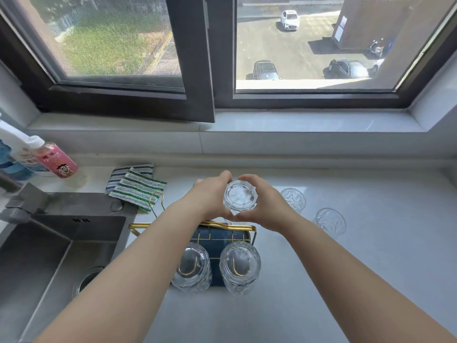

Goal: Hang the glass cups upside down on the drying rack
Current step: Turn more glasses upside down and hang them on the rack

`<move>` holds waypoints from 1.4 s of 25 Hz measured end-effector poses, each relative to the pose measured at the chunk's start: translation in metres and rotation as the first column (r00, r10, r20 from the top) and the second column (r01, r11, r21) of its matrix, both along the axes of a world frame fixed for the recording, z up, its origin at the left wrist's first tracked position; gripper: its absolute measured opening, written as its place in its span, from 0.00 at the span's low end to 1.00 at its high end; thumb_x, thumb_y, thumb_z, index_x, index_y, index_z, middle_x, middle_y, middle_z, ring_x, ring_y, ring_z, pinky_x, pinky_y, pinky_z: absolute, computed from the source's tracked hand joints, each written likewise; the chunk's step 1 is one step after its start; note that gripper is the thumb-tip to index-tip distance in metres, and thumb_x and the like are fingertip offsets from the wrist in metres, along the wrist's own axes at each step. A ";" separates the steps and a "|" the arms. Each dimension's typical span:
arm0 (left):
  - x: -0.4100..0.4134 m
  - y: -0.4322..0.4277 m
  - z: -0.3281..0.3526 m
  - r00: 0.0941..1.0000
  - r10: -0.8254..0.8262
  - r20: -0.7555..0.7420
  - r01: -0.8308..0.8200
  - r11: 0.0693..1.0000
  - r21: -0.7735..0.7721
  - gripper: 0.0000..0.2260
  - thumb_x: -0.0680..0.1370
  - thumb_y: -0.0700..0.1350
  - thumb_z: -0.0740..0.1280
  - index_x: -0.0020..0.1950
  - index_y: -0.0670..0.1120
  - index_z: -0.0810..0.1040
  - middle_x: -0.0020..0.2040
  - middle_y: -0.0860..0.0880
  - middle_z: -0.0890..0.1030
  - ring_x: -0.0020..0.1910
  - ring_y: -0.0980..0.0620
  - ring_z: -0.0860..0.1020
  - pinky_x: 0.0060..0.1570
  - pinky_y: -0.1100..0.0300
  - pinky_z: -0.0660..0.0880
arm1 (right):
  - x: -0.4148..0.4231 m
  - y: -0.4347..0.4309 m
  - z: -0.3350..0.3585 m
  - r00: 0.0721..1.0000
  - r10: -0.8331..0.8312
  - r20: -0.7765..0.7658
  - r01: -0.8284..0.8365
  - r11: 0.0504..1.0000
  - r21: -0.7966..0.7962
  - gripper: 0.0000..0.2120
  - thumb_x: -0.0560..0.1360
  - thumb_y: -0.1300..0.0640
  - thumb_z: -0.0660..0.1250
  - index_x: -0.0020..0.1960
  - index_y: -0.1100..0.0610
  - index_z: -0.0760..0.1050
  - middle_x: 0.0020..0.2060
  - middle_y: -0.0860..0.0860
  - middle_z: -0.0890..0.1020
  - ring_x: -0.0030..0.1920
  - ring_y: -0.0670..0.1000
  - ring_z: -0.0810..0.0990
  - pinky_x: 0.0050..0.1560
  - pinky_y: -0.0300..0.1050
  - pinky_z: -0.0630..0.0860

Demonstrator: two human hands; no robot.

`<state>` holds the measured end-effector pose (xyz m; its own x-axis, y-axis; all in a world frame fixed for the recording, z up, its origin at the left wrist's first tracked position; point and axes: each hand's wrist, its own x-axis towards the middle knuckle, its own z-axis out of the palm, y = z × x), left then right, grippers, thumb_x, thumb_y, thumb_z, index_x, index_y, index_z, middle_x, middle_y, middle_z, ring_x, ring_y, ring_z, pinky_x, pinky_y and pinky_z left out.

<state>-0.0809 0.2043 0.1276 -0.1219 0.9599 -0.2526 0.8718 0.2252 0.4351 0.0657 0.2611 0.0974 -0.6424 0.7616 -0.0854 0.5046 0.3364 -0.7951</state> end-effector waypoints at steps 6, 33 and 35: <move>0.003 0.002 -0.004 0.986 -0.056 -0.158 0.044 0.996 -0.079 0.30 0.64 0.51 0.75 0.59 0.45 0.63 0.48 0.48 0.79 0.53 0.45 0.73 0.48 0.55 0.58 | -0.003 -0.002 -0.015 1.000 -0.004 0.003 0.004 0.999 -0.052 0.44 0.57 0.54 0.80 0.68 0.49 0.62 0.65 0.49 0.72 0.61 0.48 0.71 0.54 0.38 0.66; 0.171 0.018 -0.002 0.924 -0.016 0.382 -0.015 0.997 0.077 0.34 0.72 0.38 0.67 0.73 0.45 0.53 0.72 0.45 0.63 0.69 0.47 0.64 0.61 0.59 0.64 | 0.151 -0.020 -0.023 0.923 -0.367 -0.116 0.379 0.918 0.113 0.27 0.67 0.61 0.72 0.64 0.53 0.68 0.60 0.47 0.74 0.61 0.48 0.68 0.60 0.35 0.60; 0.203 0.019 -0.028 0.854 0.169 0.492 -0.167 0.985 -0.050 0.34 0.73 0.35 0.62 0.74 0.44 0.47 0.75 0.44 0.56 0.71 0.45 0.60 0.65 0.55 0.63 | 0.172 -0.017 -0.034 0.891 -0.434 -0.134 0.446 0.892 0.075 0.29 0.66 0.62 0.73 0.64 0.53 0.67 0.59 0.48 0.73 0.61 0.49 0.70 0.60 0.37 0.62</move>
<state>0.1223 0.2234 0.0994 -0.1396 0.9345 -0.3274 0.4928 0.3523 0.7956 0.2374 0.2440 0.0634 -0.2403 0.9689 0.0587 0.5308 0.1818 -0.8278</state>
